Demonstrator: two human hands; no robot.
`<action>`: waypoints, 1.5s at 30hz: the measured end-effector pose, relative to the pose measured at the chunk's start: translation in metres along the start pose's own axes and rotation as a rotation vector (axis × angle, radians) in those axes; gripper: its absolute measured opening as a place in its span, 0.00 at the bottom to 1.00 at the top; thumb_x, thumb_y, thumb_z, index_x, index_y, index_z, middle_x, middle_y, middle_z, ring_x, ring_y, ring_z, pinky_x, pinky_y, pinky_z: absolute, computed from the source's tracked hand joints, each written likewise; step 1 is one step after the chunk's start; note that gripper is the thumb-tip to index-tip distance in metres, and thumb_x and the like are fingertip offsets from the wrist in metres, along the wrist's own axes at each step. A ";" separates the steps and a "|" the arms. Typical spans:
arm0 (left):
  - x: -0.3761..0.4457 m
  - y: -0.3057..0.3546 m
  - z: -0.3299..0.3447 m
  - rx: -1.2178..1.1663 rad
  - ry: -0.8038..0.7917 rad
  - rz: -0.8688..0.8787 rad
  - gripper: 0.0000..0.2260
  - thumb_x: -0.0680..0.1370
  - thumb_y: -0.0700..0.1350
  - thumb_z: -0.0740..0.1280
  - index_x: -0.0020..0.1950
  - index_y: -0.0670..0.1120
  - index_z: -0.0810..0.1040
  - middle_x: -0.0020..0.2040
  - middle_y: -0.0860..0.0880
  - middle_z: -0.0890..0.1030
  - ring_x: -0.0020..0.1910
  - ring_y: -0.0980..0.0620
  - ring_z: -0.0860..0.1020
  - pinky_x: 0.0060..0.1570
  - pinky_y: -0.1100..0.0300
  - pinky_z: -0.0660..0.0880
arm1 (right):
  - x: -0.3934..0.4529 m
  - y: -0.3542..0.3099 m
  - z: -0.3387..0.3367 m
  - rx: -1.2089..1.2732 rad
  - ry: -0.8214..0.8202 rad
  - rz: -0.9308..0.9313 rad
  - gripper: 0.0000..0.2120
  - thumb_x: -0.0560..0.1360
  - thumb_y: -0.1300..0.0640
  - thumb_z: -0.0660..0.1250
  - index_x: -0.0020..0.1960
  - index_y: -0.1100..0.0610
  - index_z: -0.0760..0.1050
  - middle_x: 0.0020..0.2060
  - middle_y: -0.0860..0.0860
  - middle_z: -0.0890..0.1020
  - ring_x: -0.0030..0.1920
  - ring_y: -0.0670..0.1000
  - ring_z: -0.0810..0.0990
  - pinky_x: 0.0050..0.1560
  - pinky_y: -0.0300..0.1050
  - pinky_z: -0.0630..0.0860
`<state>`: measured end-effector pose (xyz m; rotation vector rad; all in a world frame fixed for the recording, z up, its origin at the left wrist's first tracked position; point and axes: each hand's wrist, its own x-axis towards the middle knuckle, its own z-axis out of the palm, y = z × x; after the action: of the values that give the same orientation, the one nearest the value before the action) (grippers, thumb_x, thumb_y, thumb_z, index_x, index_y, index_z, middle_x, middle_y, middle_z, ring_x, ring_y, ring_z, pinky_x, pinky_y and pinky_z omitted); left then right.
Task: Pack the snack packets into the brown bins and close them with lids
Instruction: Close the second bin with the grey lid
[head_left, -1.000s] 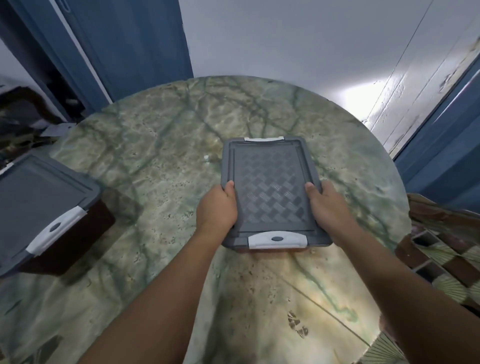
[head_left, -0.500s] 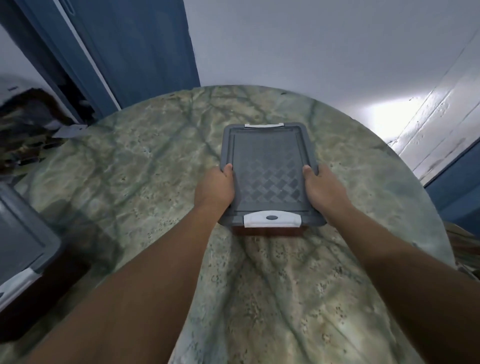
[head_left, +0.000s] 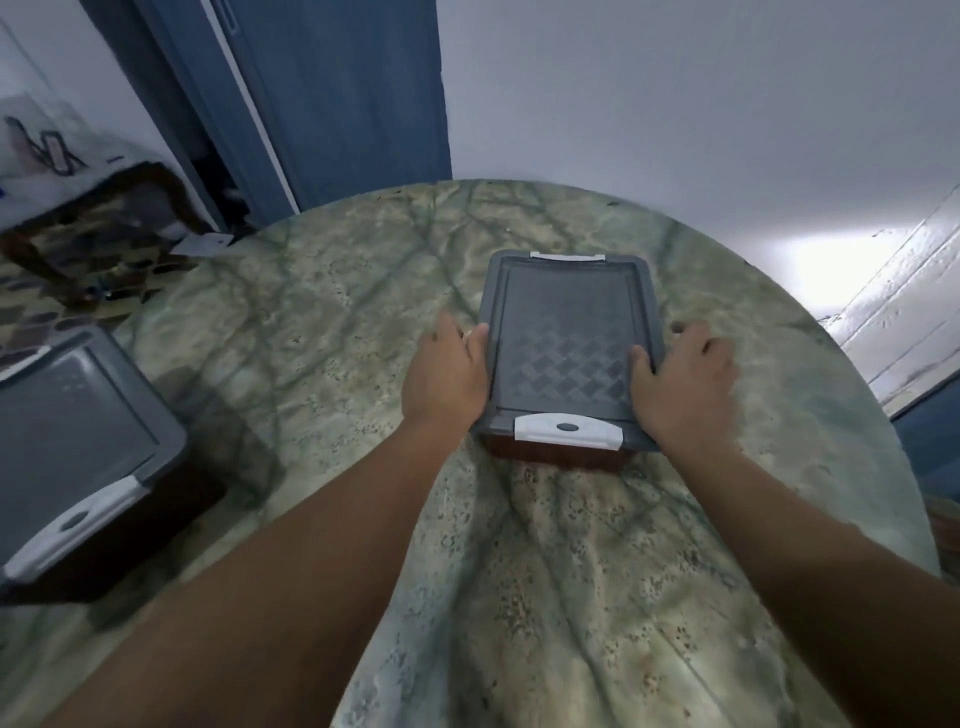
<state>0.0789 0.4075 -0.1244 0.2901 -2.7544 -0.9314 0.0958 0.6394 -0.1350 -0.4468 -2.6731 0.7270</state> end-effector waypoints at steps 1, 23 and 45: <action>-0.007 -0.005 -0.007 0.011 0.004 0.031 0.16 0.85 0.60 0.55 0.52 0.48 0.69 0.45 0.48 0.77 0.41 0.48 0.77 0.37 0.52 0.71 | -0.007 -0.003 -0.002 -0.070 0.086 -0.096 0.24 0.78 0.50 0.70 0.67 0.62 0.69 0.60 0.67 0.72 0.59 0.67 0.72 0.57 0.60 0.70; -0.115 -0.297 -0.267 -0.008 0.483 -0.731 0.26 0.81 0.54 0.66 0.72 0.42 0.63 0.74 0.37 0.61 0.72 0.35 0.61 0.70 0.45 0.60 | -0.212 -0.340 0.123 0.446 -0.809 -0.256 0.15 0.84 0.49 0.57 0.64 0.56 0.74 0.58 0.51 0.78 0.51 0.50 0.78 0.43 0.42 0.72; -0.110 -0.311 -0.234 -0.262 0.172 -0.516 0.18 0.84 0.59 0.57 0.60 0.45 0.70 0.54 0.44 0.78 0.53 0.41 0.78 0.52 0.46 0.77 | -0.261 -0.271 0.109 0.343 -0.568 -0.115 0.12 0.86 0.48 0.54 0.54 0.56 0.67 0.40 0.47 0.75 0.38 0.46 0.74 0.33 0.44 0.65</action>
<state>0.2824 0.0590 -0.1502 1.0103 -2.3995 -1.2972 0.2297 0.2714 -0.1401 0.0135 -2.9437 1.4202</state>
